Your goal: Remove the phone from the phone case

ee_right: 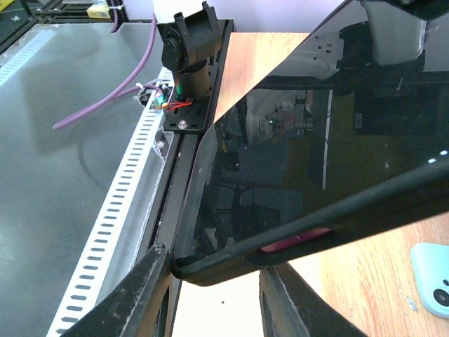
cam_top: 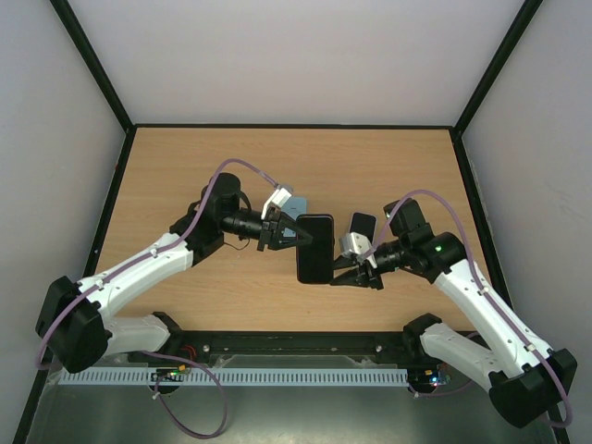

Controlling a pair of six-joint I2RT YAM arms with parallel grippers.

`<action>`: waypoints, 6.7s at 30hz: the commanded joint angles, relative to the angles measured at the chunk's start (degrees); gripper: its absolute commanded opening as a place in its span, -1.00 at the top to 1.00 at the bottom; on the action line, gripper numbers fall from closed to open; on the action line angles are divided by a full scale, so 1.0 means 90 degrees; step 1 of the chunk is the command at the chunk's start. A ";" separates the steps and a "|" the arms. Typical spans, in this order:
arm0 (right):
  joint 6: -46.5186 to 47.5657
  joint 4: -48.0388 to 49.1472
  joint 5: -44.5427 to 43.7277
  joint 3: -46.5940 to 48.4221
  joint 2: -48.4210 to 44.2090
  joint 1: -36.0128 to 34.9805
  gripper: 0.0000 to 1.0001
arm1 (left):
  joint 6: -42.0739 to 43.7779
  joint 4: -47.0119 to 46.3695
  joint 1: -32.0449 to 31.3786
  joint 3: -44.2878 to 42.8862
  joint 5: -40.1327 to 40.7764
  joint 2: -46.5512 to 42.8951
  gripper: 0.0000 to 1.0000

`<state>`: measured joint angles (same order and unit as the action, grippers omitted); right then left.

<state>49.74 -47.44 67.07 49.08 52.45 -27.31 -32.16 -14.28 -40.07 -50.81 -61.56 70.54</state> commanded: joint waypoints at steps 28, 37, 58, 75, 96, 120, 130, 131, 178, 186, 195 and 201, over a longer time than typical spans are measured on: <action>-0.0665 0.0335 -0.0922 0.0243 -0.0588 0.0066 -0.02 | -0.0136 0.0037 0.0376 -0.0409 -0.0391 -0.0613 0.95; -0.1583 0.0460 0.0041 0.0305 -0.0429 0.0061 -0.16 | -0.1063 -0.1699 0.0532 0.0197 0.0340 -0.0658 0.95; -0.0869 -0.0122 0.0359 0.0893 -0.0075 0.0056 0.65 | -0.1032 -0.1500 0.0273 -0.0011 -0.0050 -0.0451 0.95; -0.0849 0.1419 -0.1611 0.0668 0.0081 0.0099 0.87 | -0.2821 -0.2139 -0.0464 -0.0458 -0.0764 -0.0307 0.95; -0.1182 0.0142 0.0617 0.0636 -0.0350 0.0117 -0.05 | -0.0401 0.0354 0.0173 -0.0690 0.0240 -0.0643 0.95; -0.1096 -0.0122 0.0468 0.0835 -0.0203 0.0027 0.39 | -0.0186 0.0592 0.0081 -0.0732 0.0309 -0.0578 0.95; -0.1314 0.0025 0.0572 0.0871 -0.0108 0.0017 0.35 | -0.0215 0.0567 0.0046 -0.0751 0.0366 -0.0550 0.95; -0.1300 0.0039 0.0524 0.0860 -0.0126 0.0017 0.38 | -0.0220 0.0568 0.0046 -0.0751 0.0369 -0.0547 0.95; -0.2096 0.0506 0.0610 0.0558 -0.0463 0.0090 -0.48 | 0.0403 0.0970 0.0085 -0.0899 0.0968 -0.0818 0.95; -0.1893 -0.0259 0.0392 0.1259 0.0467 -0.0236 -0.12 | 0.2486 0.2976 -0.0139 -0.1674 0.1141 -0.0558 0.95; -0.1442 -0.0722 0.0425 0.1511 0.1030 -0.0402 -0.12 | 0.2664 0.3210 -0.0123 -0.2085 0.1033 -0.0555 0.95; -0.1610 -0.0413 0.0614 0.1297 0.1026 -0.0515 0.08 | 0.2316 0.2979 -0.0054 -0.2156 0.0940 -0.0557 0.95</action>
<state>36.01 -50.85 71.40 61.39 61.28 -30.20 -9.72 19.38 -40.84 -67.46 -51.03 66.30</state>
